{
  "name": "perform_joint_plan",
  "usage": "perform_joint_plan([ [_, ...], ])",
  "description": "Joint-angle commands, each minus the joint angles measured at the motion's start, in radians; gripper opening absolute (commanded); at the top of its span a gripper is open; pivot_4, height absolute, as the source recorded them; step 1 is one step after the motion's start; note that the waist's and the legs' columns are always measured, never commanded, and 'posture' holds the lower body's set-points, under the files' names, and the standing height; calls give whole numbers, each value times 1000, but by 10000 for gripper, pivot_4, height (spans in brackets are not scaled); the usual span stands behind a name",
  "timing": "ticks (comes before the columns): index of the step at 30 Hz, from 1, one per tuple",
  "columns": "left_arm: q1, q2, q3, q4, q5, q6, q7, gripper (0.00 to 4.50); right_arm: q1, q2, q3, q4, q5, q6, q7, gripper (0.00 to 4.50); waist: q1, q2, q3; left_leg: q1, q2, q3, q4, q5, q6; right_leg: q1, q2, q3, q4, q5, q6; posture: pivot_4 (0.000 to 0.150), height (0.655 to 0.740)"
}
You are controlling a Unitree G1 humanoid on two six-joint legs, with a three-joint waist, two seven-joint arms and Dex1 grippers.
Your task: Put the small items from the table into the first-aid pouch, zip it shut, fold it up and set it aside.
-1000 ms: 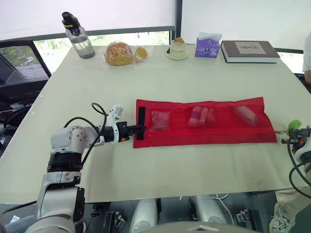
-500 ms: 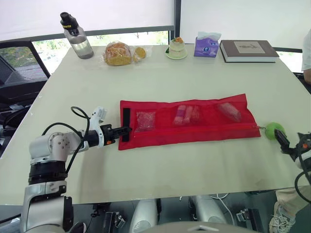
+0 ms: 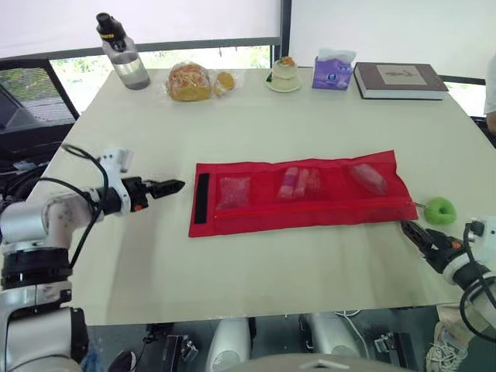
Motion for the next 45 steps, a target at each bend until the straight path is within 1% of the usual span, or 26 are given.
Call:
perform_joint_plan([
  [1,-26,9,-32,-115,-12,-37,-69,44635,-51,42,-48,29,105,7,-119,45000,0,0,0,0,-1,0,0,0,0,0,-1,0,-1,0,0,1500,7400],
  [3,-28,2,-45,-184,-35,-47,-109,44635,-73,55,-50,56,138,18,-172,45000,-2,-3,1,-2,-2,1,-1,0,0,0,-2,0,-3,2,4,1500,7400],
  [7,-12,4,-76,-319,-80,-64,-206,44635,-104,82,-42,87,211,15,-259,45000,-9,-5,1,-4,-1,0,-1,0,0,0,-1,-1,-8,3,5,1500,7400],
  [10,-3,3,-90,-417,-132,-66,-281,44635,-132,111,-41,104,271,-15,-317,45000,-11,-6,1,-4,0,0,-1,0,0,0,2,-1,-8,3,6,1500,7400],
  [13,-3,-7,-96,-477,-169,-73,-317,44635,-147,136,-37,113,321,-43,-361,45000,-12,-6,1,-2,0,0,-1,0,0,2,5,-1,-8,4,6,1500,7400],
  [17,-12,-22,-113,-532,-204,-77,-347,44635,-160,162,-22,119,353,-85,-376,45000,-12,-6,1,0,0,0,-1,0,0,3,5,0,-7,4,5,1500,7400],
  [20,-14,-33,-144,-567,-203,-96,-359,44635,-168,176,7,119,335,-133,-338,45000,-13,-6,1,0,0,1,0,0,1,3,6,1,-7,4,6,1500,7400],
  [22,-19,-45,-162,-590,-208,-100,-357,45000,-163,178,23,116,325,-153,-328,39979,-13,-6,1,0,0,1,0,0,0,3,6,1,-7,4,6,1500,7400],
  [23,-23,-55,-176,-600,-205,-105,-353,45000,-159,177,28,116,315,-163,-317,39877,-12,-6,1,0,0,1,0,0,0,3,6,1,-7,4,6,1500,7400],
  [24,-29,-66,-188,-607,-203,-108,-350,45000,-157,177,28,118,307,-175,-316,32424,-12,-5,1,0,0,1,0,0,0,3,6,1,-7,4,6,1500,7400],
  [25,-35,-74,-197,-610,-203,-112,-346,45000,-156,177,28,120,300,-185,-313,31922,-11,-5,2,0,0,1,0,0,0,3,6,0,-7,4,6,1500,7400],
  [26,-41,-81,-205,-612,-202,-115,-344,45000,-155,172,31,122,290,-191,-306,27438,-10,-5,2,0,0,1,0,0,0,3,6,1,-7,4,6,1500,7400],
  [29,-48,-91,-217,-609,-193,-129,-344,45000,-148,154,47,123,259,-213,-279,16428,-8,-5,2,-1,-1,1,0,0,0,3,6,0,-7,4,6,1500,7400],
  [31,-47,-94,-223,-603,-181,-144,-347,45000,-139,142,53,114,243,-226,-250,8120,-9,-4,2,-1,-1,1,0,0,0,3,6,0,-7,4,6,1500,7400],
  [32,-47,-94,-225,-601,-176,-151,-348,45000,-129,124,58,103,237,-227,-213,3088,-9,-4,2,-1,-1,1,0,0,0,3,6,0,-7,4,6,1500,7400],
  [33,-47,-94,-225,-599,-170,-159,-348,45000,-117,101,64,91,226,-224,-177,509,-9,-4,2,-1,-1,1,0,0,0,3,6,0,-7,4,6,1500,7400],
  [39,-68,-130,-223,-562,-96,-268,-320,45000,-68,-117,149,-33,110,-215,60,509,-6,-3,3,-2,-3,2,1,0,1,3,6,0,-7,4,6,1500,7400],
  [43,-81,-152,-227,-542,-51,-325,-307,45000,-72,-249,230,-97,23,-215,176,509,-8,-3,3,-1,-3,2,2,0,1,4,6,-1,-7,4,7,1500,7400],
  [45,-85,-150,-226,-540,-39,-339,-307,45000,-98,-331,296,-128,-61,-226,242,509,-7,-3,3,0,-2,1,2,0,1,5,7,-1,-7,3,8,1500,7400],
])
